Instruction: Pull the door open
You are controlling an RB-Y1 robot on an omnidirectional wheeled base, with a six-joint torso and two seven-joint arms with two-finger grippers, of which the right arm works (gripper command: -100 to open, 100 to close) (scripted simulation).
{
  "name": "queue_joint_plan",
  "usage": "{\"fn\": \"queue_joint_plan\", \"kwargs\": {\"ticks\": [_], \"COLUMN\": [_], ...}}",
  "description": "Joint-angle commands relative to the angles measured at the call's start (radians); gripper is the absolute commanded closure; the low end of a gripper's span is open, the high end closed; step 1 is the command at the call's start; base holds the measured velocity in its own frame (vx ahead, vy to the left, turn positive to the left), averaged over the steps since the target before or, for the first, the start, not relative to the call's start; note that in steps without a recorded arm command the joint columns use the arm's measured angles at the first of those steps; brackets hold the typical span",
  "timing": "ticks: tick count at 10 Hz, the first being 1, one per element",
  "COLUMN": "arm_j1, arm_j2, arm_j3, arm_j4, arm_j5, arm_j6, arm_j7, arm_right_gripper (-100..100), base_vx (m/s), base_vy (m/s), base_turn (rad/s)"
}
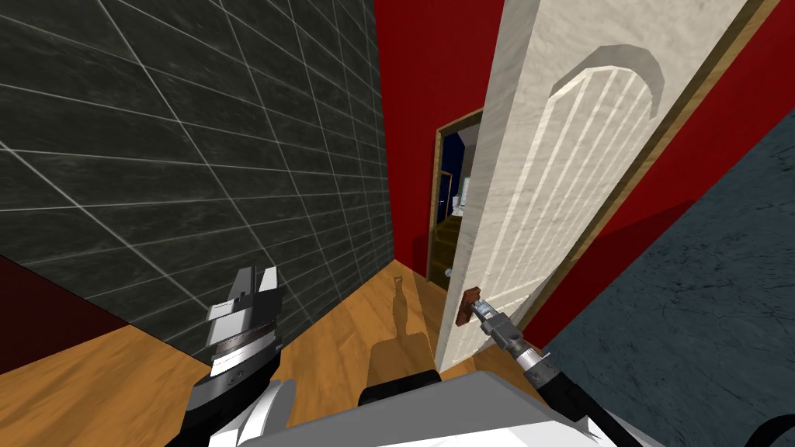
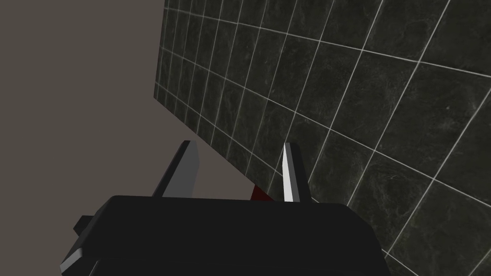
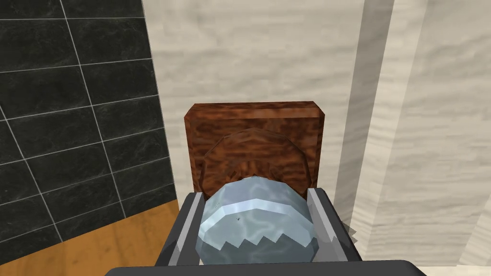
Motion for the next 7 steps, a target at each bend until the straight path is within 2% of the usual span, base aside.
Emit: {"fn": "queue_joint_plan", "kwargs": {"ticks": [1, 2, 3, 4, 5, 7], "arm_j1": [0.022, 0.022, 0.041, 0.041, 0.059, 0.088], "arm_j2": [-0.028, -0.028, -0.050, -0.050, -0.070, -0.102], "arm_j3": [0.013, 0.013, 0.026, 0.026, 0.037, 0.056], "arm_j4": [0.008, 0.008, 0.014, 0.014, 0.019, 0.027], "arm_j5": [0.009, 0.009, 0.017, 0.017, 0.024, 0.035], "arm_j6": [-0.050, -0.054, -0.090, -0.093, -0.126, -0.174], "arm_j7": [-0.026, -0.026, -0.046, -0.046, -0.064, -0.093], "arm_right_gripper": [100, 100, 100, 100, 100, 100], "base_vx": [-0.014, -0.016, -0.019, -0.017, -0.015, -0.024], "base_vy": [-0.013, -0.008, -0.009, -0.013, -0.016, -0.026], "base_turn": [0.008, -0.003, 0.005, -0.007, 0.003, -0.005]}}
